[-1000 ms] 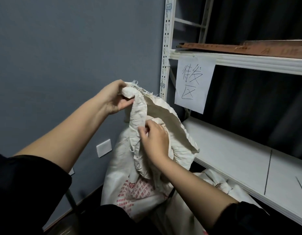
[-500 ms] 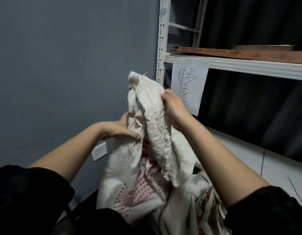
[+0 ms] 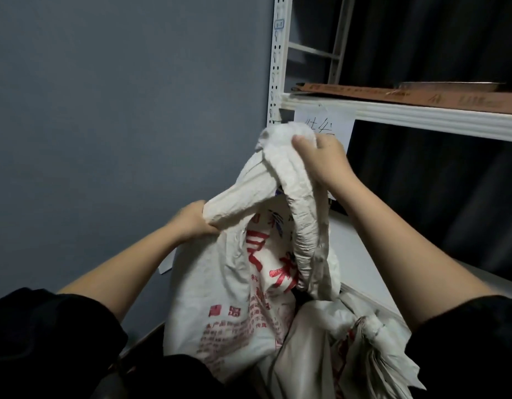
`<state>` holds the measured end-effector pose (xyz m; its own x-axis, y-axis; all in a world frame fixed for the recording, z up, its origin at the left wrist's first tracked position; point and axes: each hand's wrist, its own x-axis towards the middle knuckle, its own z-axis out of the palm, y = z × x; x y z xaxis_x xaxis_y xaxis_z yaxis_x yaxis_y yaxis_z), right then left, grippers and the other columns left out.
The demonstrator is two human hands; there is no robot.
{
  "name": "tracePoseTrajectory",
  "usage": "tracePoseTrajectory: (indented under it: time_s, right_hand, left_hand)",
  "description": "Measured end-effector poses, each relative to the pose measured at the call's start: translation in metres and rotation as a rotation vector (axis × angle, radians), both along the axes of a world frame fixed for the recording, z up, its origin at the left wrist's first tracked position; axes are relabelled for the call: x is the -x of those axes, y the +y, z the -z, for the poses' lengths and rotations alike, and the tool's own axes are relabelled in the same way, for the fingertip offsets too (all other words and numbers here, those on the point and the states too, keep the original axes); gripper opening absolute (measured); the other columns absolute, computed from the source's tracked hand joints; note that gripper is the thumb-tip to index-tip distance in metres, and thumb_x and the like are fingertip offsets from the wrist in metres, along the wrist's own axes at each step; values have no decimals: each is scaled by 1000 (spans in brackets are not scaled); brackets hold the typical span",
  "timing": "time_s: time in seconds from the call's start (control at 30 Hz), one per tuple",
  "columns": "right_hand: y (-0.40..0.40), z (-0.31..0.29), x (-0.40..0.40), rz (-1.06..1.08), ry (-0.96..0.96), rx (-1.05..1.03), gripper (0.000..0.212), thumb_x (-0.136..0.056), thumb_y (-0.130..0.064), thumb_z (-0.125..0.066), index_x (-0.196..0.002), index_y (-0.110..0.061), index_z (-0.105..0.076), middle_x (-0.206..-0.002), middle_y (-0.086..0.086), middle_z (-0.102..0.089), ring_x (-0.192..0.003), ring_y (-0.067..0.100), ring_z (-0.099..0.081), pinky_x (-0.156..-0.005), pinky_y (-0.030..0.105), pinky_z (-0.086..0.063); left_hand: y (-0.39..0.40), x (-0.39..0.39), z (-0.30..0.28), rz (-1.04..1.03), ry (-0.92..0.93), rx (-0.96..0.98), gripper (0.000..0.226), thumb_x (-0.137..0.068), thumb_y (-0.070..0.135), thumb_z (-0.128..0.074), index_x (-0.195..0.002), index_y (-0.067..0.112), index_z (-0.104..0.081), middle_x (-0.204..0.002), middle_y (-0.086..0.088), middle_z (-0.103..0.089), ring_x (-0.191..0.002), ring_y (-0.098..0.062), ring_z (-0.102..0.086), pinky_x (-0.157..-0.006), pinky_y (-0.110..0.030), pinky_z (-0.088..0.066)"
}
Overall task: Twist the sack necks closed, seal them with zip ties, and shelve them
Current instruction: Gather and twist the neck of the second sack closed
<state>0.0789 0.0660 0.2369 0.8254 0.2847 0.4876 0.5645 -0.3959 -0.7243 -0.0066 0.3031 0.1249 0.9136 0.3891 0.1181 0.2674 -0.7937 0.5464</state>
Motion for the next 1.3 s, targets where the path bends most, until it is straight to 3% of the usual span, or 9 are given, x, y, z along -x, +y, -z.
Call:
tracePoseTrajectory:
  time_s: [0.17,0.23,0.33,0.57,0.77,0.87,1.07,1.17,1.3]
  right_hand:
    - [-20,6,-6,-166,221,-421,28,-98,-26,-48,-101,-3,-64,-84,3,-68,-73,10,-64,-67,22,-51]
    - [-21,3,-7,-287,323,-509,25,-99,-22,-47,-108,-3,-61,-89,5,-70,-77,13,-68,-73,26,-54]
    - [-17,-2,-3,-412,451,-602,23,-100,-20,-45,-109,-4,-59,-89,5,-72,-82,16,-71,-75,30,-57]
    - [-32,-7,-13,-179,260,-665,20,-98,-23,-48,-90,-15,-64,-92,6,-72,-87,20,-70,-84,37,-54]
    - [-44,-26,-20,42,-57,-589,19,-93,-26,-54,-83,-12,-63,-73,-6,-57,-69,5,-52,-63,21,-42]
    - [-40,-46,-17,31,-207,-615,17,-88,-26,-57,-72,-20,-58,-70,-8,-52,-67,2,-46,-64,22,-40]
    - [-23,-62,-18,-135,-91,-640,15,-89,-27,-52,-103,-24,-58,-119,0,-59,-108,14,-59,-96,32,-49]
    - [-16,-61,-20,-159,-83,-622,9,-91,-24,-45,-82,-22,-47,-91,2,-63,-83,11,-56,-80,35,-51]
    - [-6,-60,-12,-99,-250,-555,15,-95,-16,-40,-81,-19,-39,-76,-10,-39,-66,-5,-37,-67,15,-37]
  left_hand:
    - [14,28,-18,315,237,576,60,-72,63,-68,-121,29,-59,-118,14,-66,-110,-7,-62,-97,-30,-46]
    - [2,29,-28,350,121,571,47,-75,64,-60,-109,32,-66,-104,25,-68,-96,5,-63,-87,-18,-46]
    - [-20,19,-35,358,-77,433,22,-80,39,-72,-76,21,-60,-69,13,-59,-63,-3,-53,-61,-20,-39]
    - [-11,14,-35,106,-618,168,16,-68,21,-51,-67,22,-36,-64,5,-39,-59,-9,-33,-55,-24,-28]
    - [7,19,-48,139,-474,135,16,-64,18,-52,-64,19,-36,-61,4,-37,-58,-11,-32,-53,-24,-28]
    - [6,18,-54,191,-394,198,14,-78,4,-56,-83,13,-46,-69,4,-45,-62,-9,-39,-50,-14,-31]
    - [-17,16,-61,212,-421,398,21,-85,22,-64,-99,7,-63,-90,0,-61,-80,-11,-55,-73,-27,-44]
    - [-31,10,-64,193,-375,339,20,-87,21,-58,-103,9,-54,-90,3,-55,-80,-12,-52,-72,-29,-43]
    - [-44,-1,-68,56,-405,270,15,-90,9,-46,-101,11,-37,-81,5,-43,-71,-9,-42,-63,-27,-36]
